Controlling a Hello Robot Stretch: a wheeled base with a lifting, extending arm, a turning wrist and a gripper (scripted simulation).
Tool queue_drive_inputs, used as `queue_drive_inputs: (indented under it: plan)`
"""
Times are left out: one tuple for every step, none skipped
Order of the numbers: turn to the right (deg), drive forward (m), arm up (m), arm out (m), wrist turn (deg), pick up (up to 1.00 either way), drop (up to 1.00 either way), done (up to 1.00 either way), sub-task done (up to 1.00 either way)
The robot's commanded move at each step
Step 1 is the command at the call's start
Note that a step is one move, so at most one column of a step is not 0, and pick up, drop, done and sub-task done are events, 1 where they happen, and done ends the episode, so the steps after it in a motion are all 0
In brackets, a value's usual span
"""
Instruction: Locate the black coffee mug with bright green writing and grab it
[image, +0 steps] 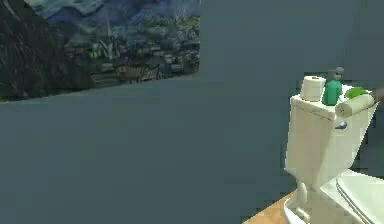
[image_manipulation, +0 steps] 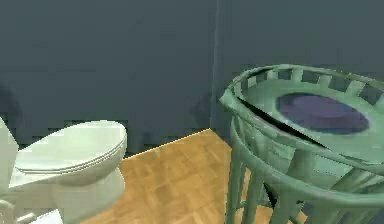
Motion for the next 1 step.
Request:
queue_drive_inputs:
  plan:
    - [-45.0, 0.0, 0.0, 0.0, 0.0, 0.0, 0.0, 0.0, 0.0]
